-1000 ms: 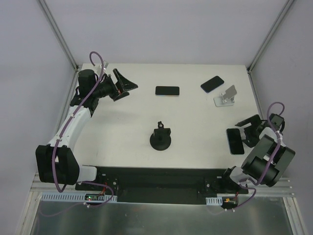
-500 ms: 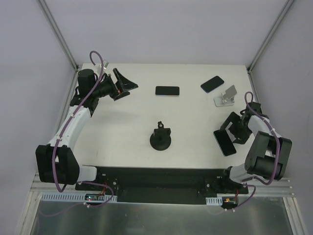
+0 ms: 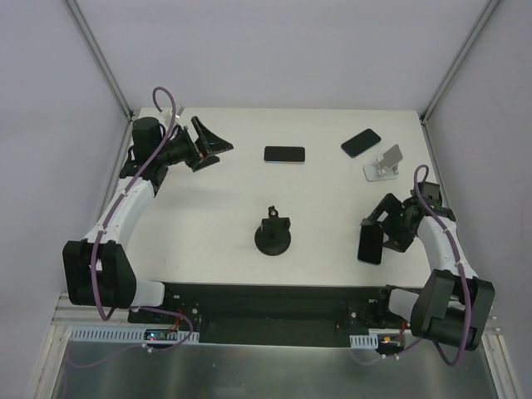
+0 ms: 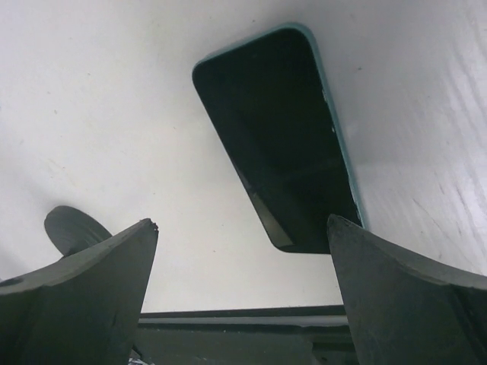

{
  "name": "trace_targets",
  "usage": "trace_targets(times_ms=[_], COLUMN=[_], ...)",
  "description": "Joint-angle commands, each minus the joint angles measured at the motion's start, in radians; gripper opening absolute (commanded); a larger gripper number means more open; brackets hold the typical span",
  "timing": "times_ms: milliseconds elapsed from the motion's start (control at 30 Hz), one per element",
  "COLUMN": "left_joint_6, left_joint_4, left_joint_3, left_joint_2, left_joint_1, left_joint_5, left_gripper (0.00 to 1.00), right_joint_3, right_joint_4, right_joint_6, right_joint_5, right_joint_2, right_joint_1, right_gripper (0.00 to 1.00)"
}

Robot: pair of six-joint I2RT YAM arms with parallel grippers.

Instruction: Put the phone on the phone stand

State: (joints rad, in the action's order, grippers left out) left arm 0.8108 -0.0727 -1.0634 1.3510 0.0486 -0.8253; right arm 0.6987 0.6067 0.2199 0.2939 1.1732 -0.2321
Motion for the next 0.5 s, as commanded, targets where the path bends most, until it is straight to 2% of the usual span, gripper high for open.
trace_targets(times_ms=[0,167,300,467], left_joint_6=[-0.012,-0.013,-0.028,-0.027], left_joint_4=[-0.041,-0.044,-0.042,-0.042], left_joint_3=[-0.026,-0.026,-0.027,-0.032], left_joint_2=[0.017,0.019,0.022,0.022], left_joint_1=[-0.019,-0.016,-0.006,0.007], left_joint_5=[-0.041,-0.044,-0.043,-0.054], left_gripper=[0.99,0.99,0.99,0.99], right_joint_3=[0.064,0.139,0.191,0.194], right_joint_4=[0.119,0.174,0.206,0.196], right_joint_6=[-0.010,-0.053,-0.210,-0.249], right_joint_5=[-0.125,-0.219,-0.183,-0.231], right_joint_2=[0.008,0.097,0.204,0.259], right_joint_1=[0.020,0.069,0.125,0.174], right_gripper=[0.96,0.96,0.96,0.96])
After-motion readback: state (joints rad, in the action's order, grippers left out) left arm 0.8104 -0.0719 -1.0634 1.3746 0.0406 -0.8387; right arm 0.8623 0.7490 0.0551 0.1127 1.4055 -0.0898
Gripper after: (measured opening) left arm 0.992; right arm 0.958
